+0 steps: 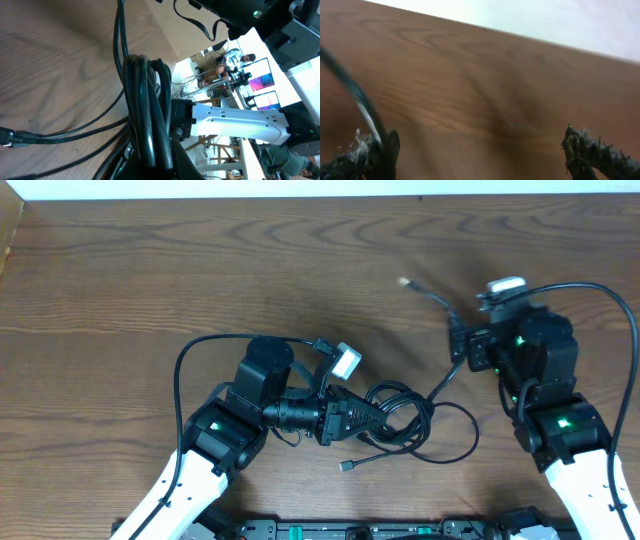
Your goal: Untangle cables
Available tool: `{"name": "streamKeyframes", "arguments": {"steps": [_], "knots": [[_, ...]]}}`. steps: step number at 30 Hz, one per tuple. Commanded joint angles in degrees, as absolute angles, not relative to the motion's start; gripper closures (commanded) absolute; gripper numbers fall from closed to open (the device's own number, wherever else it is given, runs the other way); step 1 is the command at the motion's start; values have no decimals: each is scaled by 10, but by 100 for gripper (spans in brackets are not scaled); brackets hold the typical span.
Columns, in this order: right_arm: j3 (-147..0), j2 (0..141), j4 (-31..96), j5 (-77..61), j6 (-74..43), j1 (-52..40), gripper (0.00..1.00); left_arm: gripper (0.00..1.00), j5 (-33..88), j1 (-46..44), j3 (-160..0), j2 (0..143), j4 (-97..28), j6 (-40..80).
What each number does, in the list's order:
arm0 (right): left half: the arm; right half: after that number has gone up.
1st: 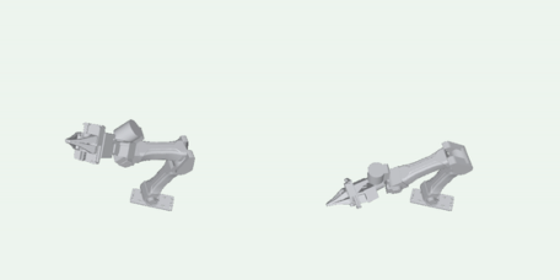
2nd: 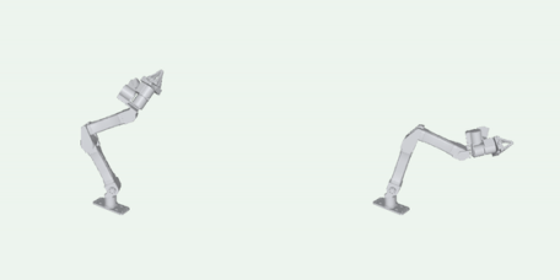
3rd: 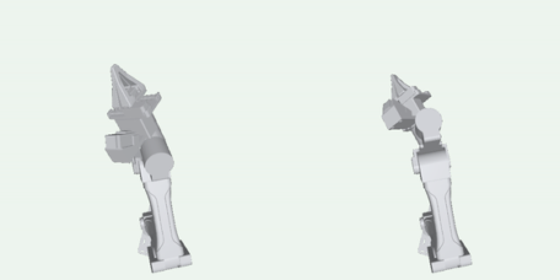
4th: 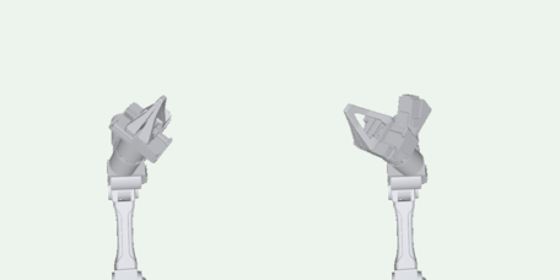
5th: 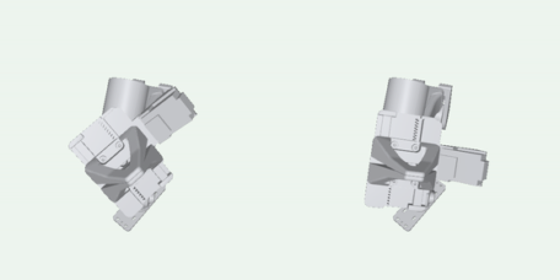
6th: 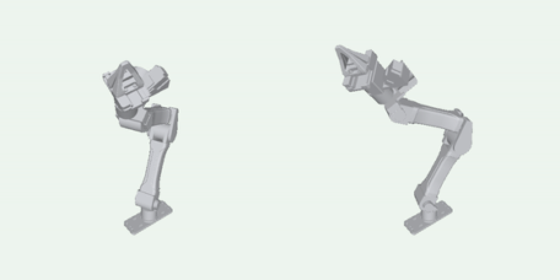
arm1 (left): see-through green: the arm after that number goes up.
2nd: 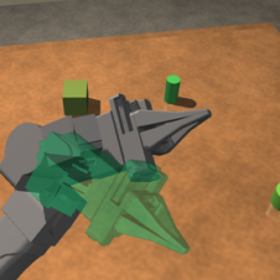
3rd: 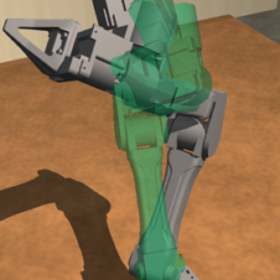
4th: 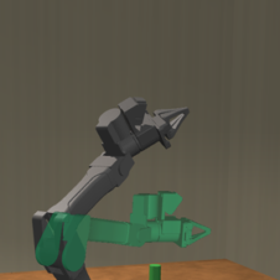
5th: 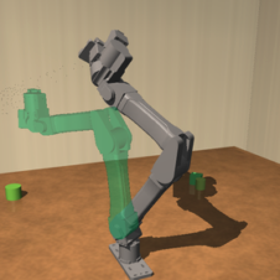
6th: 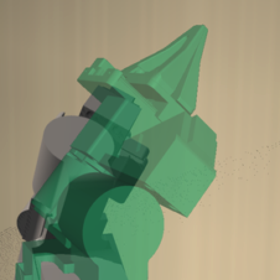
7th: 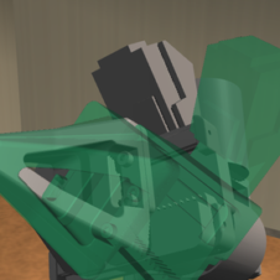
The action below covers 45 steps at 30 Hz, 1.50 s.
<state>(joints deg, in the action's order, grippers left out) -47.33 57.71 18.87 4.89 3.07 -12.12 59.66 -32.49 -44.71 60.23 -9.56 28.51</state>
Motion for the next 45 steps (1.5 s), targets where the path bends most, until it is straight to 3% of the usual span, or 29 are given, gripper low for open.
{"name": "streamKeyframes", "arguments": {"steps": [1, 16, 30, 38, 45], "knots": [[-480, 577, 206, 60, -15, -108, 1, 93, 600, -328, -457, 598, -91, 284], [-480, 576, 407, -32, 19, -107, 1, 93, 593, -314, -457, 597, -15, 299], [-480, 437, 343, -124, 51, -108, 1, 92, 593, -275, -457, 597, -12, 284], [-480, 358, 343, -273, 188, -108, 1, 93, 594, -275, -457, 597, -11, 249], [-480, 359, 369, -325, 216, -108, 1, 93, 638, -275, -457, 597, -2, 189]]}}
